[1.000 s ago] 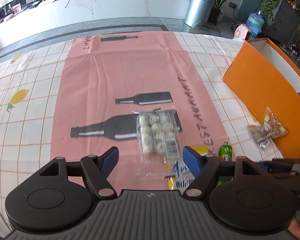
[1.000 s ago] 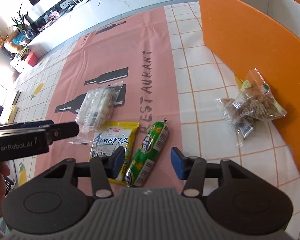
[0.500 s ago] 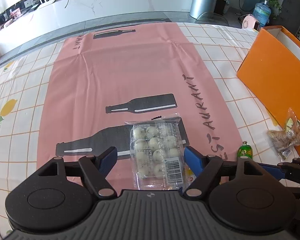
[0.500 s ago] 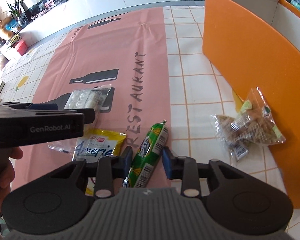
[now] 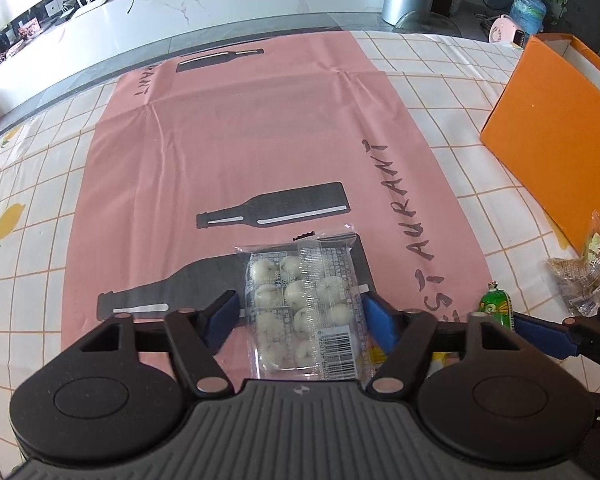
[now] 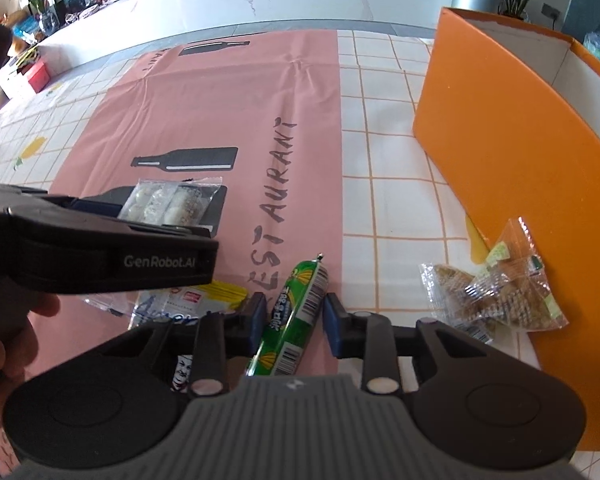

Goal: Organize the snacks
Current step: 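Lift and carry the egg-snack tray and green stick over the orange box with both tools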

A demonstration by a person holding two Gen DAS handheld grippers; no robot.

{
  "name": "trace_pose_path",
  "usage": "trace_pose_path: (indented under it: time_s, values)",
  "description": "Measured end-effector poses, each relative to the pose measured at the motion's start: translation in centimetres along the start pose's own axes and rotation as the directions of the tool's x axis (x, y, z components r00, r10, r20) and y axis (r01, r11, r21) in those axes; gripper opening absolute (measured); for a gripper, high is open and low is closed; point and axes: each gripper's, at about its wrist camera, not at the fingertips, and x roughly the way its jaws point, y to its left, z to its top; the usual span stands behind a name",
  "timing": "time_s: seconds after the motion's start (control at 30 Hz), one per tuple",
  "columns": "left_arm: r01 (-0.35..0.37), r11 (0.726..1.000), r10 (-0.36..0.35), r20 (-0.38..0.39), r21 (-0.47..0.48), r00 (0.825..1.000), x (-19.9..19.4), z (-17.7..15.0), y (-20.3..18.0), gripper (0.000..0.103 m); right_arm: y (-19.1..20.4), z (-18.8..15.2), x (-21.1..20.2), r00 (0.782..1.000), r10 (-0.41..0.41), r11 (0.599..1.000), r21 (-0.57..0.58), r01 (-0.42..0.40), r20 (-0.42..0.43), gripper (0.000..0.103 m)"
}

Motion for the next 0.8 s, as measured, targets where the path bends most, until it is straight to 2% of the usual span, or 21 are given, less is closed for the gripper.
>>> trace_pose_path:
  time_s: [0.23,0.4,0.8]
  values:
    - [-0.006,0.999,0.006,-0.002,-0.040,1.000,-0.5,-0.2,0.7,0.063,-0.9,-0.2,-0.4,1.000,-0.016,1.000,0.013,0.016,-0.021,0.026]
    - [0.000,1.000,0.001,0.021,-0.030,1.000,-2.0,-0.2,0.3,0.063,-1.3,-0.4,-1.2,1.000,-0.002,1.000,0.020,0.003,-0.022,0.025]
    - [0.034,0.999,-0.034,0.097,-0.001,0.995,-8.3,0.4,-2.0,0.062,-3.0,-0.7,-6.0,0.999,0.026,0.999,0.028,-0.027,0.030,0.021]
